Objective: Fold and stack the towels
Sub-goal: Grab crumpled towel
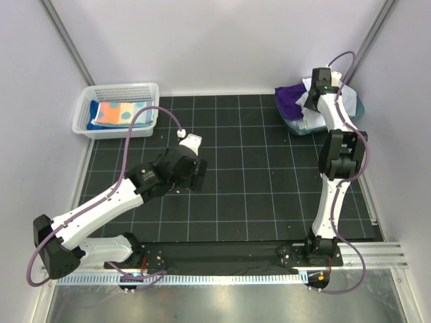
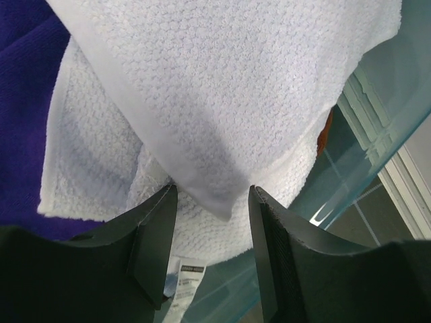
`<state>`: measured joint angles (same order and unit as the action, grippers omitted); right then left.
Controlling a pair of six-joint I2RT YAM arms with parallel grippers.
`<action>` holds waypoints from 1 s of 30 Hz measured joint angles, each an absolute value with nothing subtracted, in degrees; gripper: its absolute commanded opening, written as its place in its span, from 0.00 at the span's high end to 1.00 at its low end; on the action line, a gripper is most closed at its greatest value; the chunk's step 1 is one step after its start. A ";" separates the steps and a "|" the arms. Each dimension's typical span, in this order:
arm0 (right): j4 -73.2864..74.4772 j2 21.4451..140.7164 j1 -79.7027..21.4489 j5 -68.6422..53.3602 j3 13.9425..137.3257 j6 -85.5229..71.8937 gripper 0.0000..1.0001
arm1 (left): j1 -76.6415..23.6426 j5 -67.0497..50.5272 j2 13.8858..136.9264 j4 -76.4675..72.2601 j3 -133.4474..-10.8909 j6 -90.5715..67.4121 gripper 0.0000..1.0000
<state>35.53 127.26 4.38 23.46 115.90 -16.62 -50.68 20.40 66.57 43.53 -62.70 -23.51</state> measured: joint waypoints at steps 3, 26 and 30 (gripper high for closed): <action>35.59 129.10 4.64 23.53 117.12 -16.36 0.51 | -50.68 20.38 66.57 43.53 -62.65 -23.53 0.16; 35.59 123.98 4.67 20.36 117.45 -18.46 0.96 | -50.68 18.94 66.57 43.22 -61.45 -24.08 0.14; 35.66 116.99 3.75 15.97 115.31 -20.43 0.96 | -50.68 19.44 66.57 43.22 -61.45 -24.05 0.13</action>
<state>35.66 116.99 3.75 15.97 115.31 -20.43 -50.68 19.44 66.57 43.22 -61.45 -24.05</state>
